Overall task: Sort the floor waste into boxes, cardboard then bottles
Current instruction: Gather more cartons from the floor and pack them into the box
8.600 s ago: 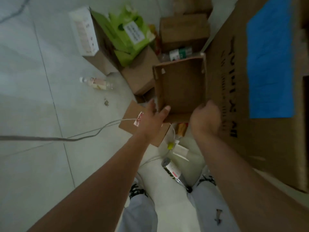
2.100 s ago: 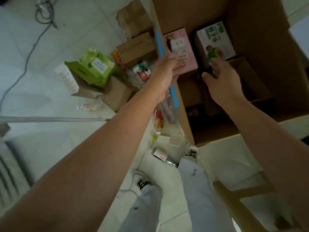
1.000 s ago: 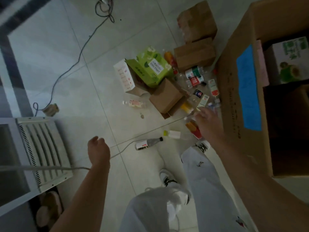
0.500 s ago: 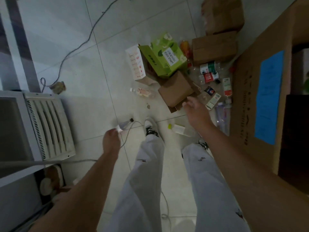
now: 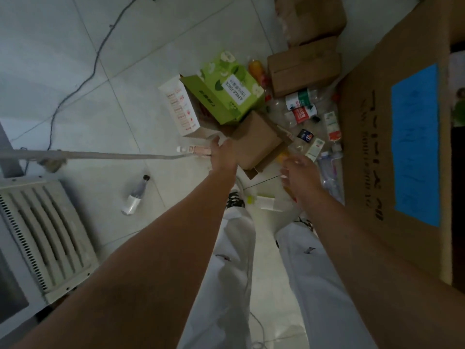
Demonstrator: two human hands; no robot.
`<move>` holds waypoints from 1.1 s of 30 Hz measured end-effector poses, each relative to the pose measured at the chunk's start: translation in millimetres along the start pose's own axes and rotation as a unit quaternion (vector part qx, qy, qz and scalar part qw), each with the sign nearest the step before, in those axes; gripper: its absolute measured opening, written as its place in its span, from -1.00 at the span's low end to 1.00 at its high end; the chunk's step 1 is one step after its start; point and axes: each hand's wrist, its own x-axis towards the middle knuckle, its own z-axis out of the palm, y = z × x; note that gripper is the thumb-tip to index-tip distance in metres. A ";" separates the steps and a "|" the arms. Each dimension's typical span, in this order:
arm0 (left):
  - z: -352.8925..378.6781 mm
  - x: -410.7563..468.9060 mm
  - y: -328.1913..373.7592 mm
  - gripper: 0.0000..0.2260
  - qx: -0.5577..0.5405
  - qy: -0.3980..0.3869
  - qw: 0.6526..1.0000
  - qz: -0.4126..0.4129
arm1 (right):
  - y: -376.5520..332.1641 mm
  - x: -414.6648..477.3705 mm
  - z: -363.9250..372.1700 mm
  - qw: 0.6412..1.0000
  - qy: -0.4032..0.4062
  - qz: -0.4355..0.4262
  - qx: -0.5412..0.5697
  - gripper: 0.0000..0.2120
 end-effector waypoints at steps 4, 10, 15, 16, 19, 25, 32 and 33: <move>17.5 50.1 -17.7 -0.61 0.077 -0.036 0.996 -0.009 | 17.6 47.5 17.0 0.992 0.002 0.073 0.101 -0.66; 40.3 166.7 -58.0 -0.47 0.391 -0.144 0.904 0.092 | 57.0 160.9 72.7 0.990 0.014 0.112 0.079 -0.82; 65.2 269.4 -80.5 -0.53 0.410 -0.115 0.900 0.091 | 88.8 237.5 124.4 0.996 -0.012 0.069 0.048 -0.53; 66.9 282.5 -88.0 -0.52 0.418 -0.130 0.895 0.081 | 92.6 245.6 132.2 0.995 -0.016 0.070 0.064 -0.52; 64.6 296.8 -104.5 -0.54 0.435 -0.143 0.885 0.089 | 97.8 253.6 143.4 0.994 0.020 0.065 0.086 -0.63; 47.5 230.9 -95.5 -0.60 0.324 -0.172 0.926 0.085 | 102.4 196.2 111.2 0.992 0.119 0.006 0.040 -0.71; 47.7 79.9 -38.5 -0.55 0.292 -0.165 0.938 0.083 | 46.0 76.7 43.5 0.985 0.167 -0.042 -0.020 -0.65; 49.2 61.5 -26.5 -0.56 0.285 -0.161 0.940 0.092 | 31.0 58.9 34.2 0.985 0.163 -0.052 -0.032 -0.71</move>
